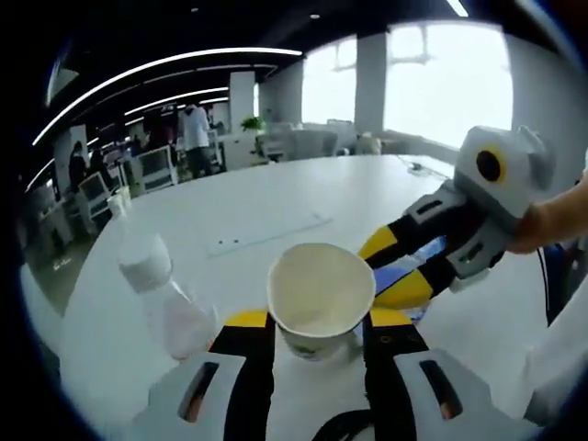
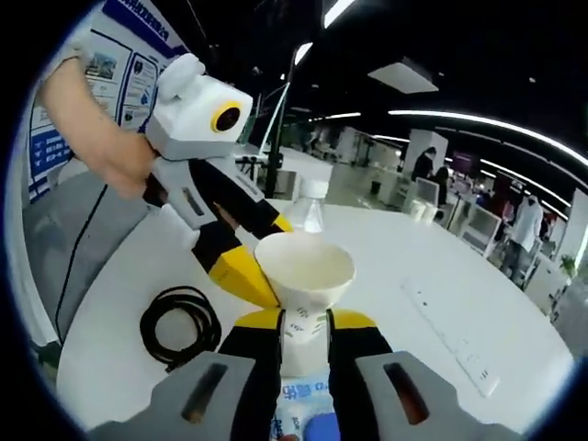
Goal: Arrange the tabletop items into an orderly group along one side of the table until the central work area is clear of visible clutter.
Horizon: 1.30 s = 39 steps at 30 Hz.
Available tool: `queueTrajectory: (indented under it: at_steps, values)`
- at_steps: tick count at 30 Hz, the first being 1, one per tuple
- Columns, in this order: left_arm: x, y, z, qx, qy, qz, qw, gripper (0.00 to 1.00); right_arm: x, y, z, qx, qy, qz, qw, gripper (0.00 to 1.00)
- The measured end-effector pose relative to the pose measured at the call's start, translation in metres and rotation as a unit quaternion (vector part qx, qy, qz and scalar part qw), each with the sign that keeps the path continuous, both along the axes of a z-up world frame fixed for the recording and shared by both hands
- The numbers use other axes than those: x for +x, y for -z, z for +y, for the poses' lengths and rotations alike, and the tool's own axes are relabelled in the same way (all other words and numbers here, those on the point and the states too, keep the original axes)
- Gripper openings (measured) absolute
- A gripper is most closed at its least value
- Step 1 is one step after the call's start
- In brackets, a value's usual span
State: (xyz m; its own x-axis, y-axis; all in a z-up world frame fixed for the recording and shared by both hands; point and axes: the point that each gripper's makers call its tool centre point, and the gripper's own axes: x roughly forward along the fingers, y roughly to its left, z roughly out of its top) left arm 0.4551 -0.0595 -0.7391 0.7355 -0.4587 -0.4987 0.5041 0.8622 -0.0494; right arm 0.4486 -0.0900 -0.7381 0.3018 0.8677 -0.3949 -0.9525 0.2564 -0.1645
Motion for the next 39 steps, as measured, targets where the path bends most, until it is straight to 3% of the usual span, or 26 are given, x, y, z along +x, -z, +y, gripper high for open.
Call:
queueTrajectory:
  at_steps: [2, 15, 22, 27, 39]
  values:
    - [0.003, 0.003, 0.002, -0.005, -0.006, 0.004, 1.0, 0.34, 0.004, 0.003, 0.0, 0.006, 0.008, 0.013, 0.9999, 0.15]
    - [0.013, 0.022, 0.006, 0.0, -0.025, 0.016, 0.9996, 0.34, 0.017, 0.021, 0.003, -0.003, 0.025, 0.028, 0.9993, 0.15]
    - [0.014, 0.035, 0.009, 0.006, -0.035, 0.023, 0.9991, 0.34, 0.018, 0.035, 0.008, -0.027, 0.027, 0.027, 0.9989, 0.14]
    - [0.016, 0.04, 0.012, -0.011, -0.049, 0.027, 0.9984, 0.34, 0.021, 0.039, 0.007, -0.026, 0.032, 0.034, 0.9986, 0.14]
    - [0.013, 0.044, 0.008, -0.008, -0.052, 0.026, 0.9983, 0.34, 0.023, 0.047, 0.006, -0.034, 0.036, 0.042, 0.9979, 0.15]
